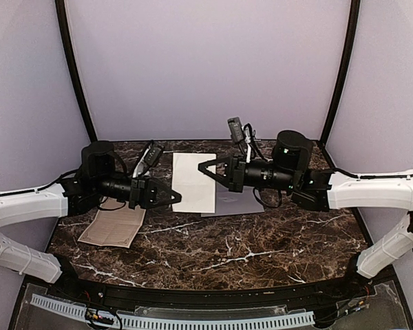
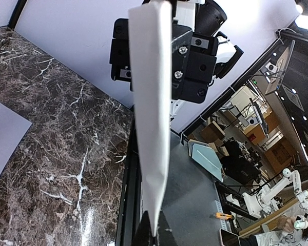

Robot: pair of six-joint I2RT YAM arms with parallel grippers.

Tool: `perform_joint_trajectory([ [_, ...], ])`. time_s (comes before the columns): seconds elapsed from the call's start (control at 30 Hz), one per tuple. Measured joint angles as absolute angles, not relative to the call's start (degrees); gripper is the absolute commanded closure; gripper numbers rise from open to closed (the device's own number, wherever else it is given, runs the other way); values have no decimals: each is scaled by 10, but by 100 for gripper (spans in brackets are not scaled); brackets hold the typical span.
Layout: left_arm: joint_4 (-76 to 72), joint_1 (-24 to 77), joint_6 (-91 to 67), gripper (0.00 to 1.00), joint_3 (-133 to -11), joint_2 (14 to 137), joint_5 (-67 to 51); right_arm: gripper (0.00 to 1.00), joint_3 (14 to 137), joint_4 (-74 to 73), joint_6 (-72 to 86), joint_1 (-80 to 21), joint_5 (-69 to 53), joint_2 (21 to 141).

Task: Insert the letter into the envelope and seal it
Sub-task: Fold the letter.

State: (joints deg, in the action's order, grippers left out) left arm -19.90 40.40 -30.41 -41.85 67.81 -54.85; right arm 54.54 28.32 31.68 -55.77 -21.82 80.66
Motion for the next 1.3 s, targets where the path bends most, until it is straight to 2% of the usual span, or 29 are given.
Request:
perform_joint_trajectory([
  [0.03, -198, 404, -303, 77, -418, 678, -548, 100, 544, 283, 317, -558, -217, 806],
  [0.07, -197, 404, -303, 73, -418, 678, -550, 100, 543, 283, 317, -558, -215, 805],
  [0.17, -193, 404, -302, 71, -417, 678, -554, 100, 541, 283, 317, -558, -204, 799],
  [0.23, -190, 406, -302, 81, -414, 678, -554, 100, 541, 284, 317, -558, -199, 794],
  [0.27, -187, 406, -302, 94, -412, 678, -554, 100, 541, 285, 318, -558, -197, 792],
  [0.33, -181, 407, -303, 100, -409, 677, -553, 100, 541, 287, 318, -558, -194, 790],
  [0.43, -178, 407, -298, 100, -406, 674, -550, 100, 539, 287, 318, -558, -192, 788],
  [0.47, -178, 407, -297, 97, -405, 672, -550, 100, 539, 287, 318, -558, -192, 788],
  [0.5, -177, 407, -296, 87, -403, 670, -549, 100, 538, 287, 318, -558, -192, 788],
  [0.53, -175, 407, -296, 64, -403, 669, -548, 100, 537, 287, 318, -558, -191, 788],
  [0.57, -174, 407, -292, 55, -402, 667, -548, 100, 536, 287, 318, -558, -191, 787],
  [0.6, -172, 407, -288, 42, -402, 666, -546, 100, 535, 287, 318, -558, -190, 787],
  [0.7, -168, 407, -291, 30, -402, 665, -542, 100, 535, 287, 318, -558, -192, 787],
  [0.93, -171, 407, -283, 28, -425, 670, -516, 100, 535, 286, 318, -558, -213, 788],
  [1.0, -180, 407, -281, 29, -438, 677, -514, 100, 536, 284, 318, -558, -221, 789],
  [1.07, -189, 403, -279, 39, -449, 687, -514, 100, 536, 283, 317, -558, -230, 792],
  [1.1, -194, 402, -280, 51, -451, 690, -513, 100, 536, 281, 317, -558, -234, 793],
  [1.13, -200, 400, -278, 56, -453, 694, -514, 100, 536, 280, 317, -558, -236, 794],
  [1.17, -203, 398, -280, 69, -454, 697, -514, 100, 536, 278, 318, -558, -239, 796],
  [1.3, -229, 393, -289, 99, -455, 707, -519, 100, 536, 269, 317, -558, -245, 798],
])
